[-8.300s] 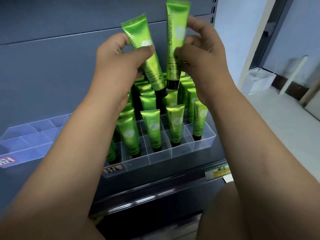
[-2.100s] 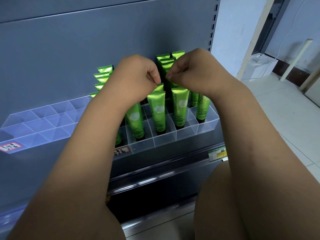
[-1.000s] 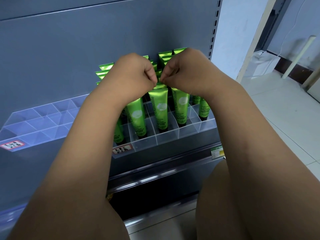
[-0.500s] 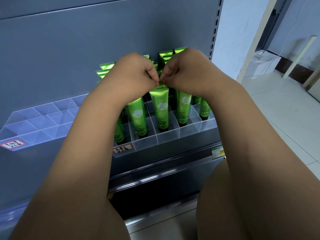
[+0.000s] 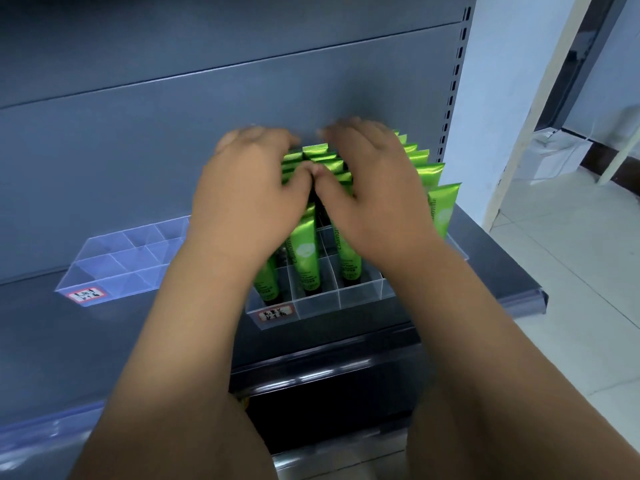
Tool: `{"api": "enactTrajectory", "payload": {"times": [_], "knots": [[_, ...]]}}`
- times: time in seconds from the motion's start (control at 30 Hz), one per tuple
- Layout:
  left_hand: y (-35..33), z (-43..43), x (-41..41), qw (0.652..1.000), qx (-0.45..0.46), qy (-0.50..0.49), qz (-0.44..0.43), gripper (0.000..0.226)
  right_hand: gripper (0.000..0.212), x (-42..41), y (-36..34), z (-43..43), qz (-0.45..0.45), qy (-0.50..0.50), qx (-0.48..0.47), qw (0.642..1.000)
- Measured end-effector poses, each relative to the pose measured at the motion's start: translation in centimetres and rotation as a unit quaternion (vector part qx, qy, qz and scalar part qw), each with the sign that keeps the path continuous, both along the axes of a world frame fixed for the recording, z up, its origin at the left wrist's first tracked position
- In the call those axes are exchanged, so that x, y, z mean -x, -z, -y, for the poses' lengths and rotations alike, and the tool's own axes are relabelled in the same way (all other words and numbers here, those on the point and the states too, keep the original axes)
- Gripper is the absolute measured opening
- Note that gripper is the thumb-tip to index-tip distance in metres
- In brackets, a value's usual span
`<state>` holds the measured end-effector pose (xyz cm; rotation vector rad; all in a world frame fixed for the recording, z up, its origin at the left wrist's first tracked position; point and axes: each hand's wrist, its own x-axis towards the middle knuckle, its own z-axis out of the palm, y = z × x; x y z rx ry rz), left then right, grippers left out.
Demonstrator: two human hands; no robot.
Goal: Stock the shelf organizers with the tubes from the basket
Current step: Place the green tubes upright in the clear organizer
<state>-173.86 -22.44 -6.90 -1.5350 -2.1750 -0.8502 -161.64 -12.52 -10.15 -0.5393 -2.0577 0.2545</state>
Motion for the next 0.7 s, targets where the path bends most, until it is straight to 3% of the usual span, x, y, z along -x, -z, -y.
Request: {"api": "enactTrajectory", "payload": {"times": [0.2, 0.43, 0.53, 0.7], "knots": [[3.1, 10.0, 1.4, 0.978, -0.033, -0.206, -0.016, 0.063, 0.052, 4.0, 0.0, 8.7, 0.045, -0.063, 0.050, 0.996], [8.6, 29.7, 0.3, 0.913, 0.020, -0.406, 0.028, 0.075, 0.056, 9.6, 2.3, 25.7, 0.128, -0.258, 0.028, 0.957], [10.6, 38.5, -1.1, 0.857, 0.082, -0.507, 0.047, 0.078, 0.053, 11.1, 4.6, 34.7, 0.138, -0.349, 0.039, 0.926], [14.3, 49.7, -3.6, 0.758, 0.122, -0.632, 0.102, 0.076, 0.059, 12.3, 10.1, 45.5, 0.299, -0.462, -0.031, 0.834]]}}
